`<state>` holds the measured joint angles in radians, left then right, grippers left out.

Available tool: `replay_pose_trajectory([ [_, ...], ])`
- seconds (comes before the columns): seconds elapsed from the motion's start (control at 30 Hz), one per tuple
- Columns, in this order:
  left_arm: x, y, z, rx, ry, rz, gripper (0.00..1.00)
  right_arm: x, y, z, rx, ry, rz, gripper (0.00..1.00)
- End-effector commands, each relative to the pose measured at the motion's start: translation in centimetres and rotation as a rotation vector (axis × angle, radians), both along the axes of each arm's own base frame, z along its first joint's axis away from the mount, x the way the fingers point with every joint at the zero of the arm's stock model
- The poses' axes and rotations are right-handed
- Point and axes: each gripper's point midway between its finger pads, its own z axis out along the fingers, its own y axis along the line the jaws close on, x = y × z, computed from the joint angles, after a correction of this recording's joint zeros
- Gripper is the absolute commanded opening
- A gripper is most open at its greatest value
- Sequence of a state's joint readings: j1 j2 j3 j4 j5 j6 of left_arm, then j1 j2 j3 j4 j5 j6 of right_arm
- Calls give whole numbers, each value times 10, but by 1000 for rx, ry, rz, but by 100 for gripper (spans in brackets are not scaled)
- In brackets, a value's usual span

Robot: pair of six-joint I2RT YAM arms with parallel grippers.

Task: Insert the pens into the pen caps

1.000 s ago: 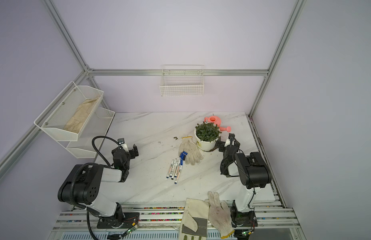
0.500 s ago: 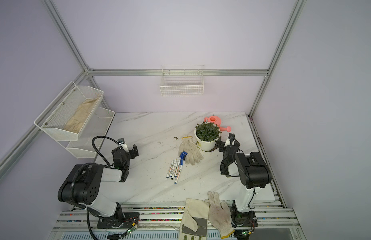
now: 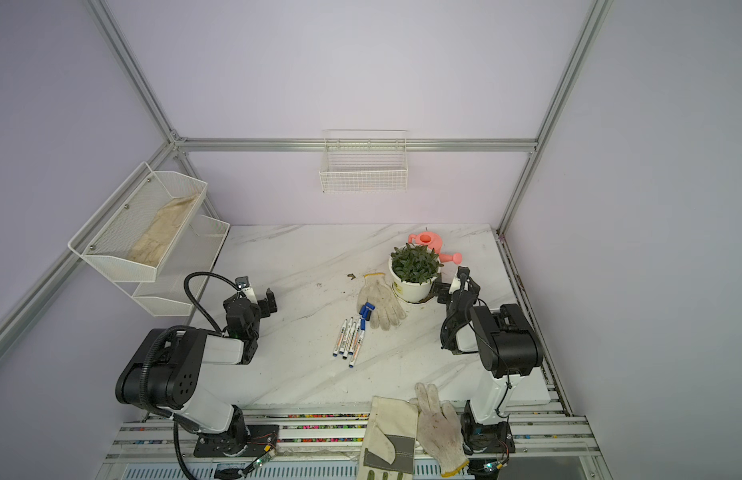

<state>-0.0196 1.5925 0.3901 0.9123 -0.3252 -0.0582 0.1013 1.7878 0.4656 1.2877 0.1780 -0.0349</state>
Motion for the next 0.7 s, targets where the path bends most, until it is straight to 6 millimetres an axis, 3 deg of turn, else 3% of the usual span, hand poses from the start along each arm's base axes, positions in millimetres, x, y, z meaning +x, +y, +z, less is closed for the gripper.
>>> replay_pose_trajectory([
  [0.0,-2,3,13,11,-52,4,100,4,4,11,12,-28,13,95],
  [0.1,-3,2,15,15,-59,-3,100,7,4,18,-3,-24,5,75],
  [0.17,-1,2,25,27,-54,-4,100,22,2,34,-32,55,-22,64],
  [0.23,0,7,38,18,9,46,100,31,-5,66,-7,34,-107,59],
  [0.3,-1,11,59,8,73,78,100,24,-10,107,47,-87,-192,56],
  [0.43,-7,8,76,-45,60,155,100,21,-5,161,206,-153,-231,54],
  [0.53,-8,-22,78,-148,82,126,100,17,5,199,263,-183,-251,54],
  [0.67,-8,-95,72,-176,176,-57,100,13,41,243,232,-206,-180,54],
])
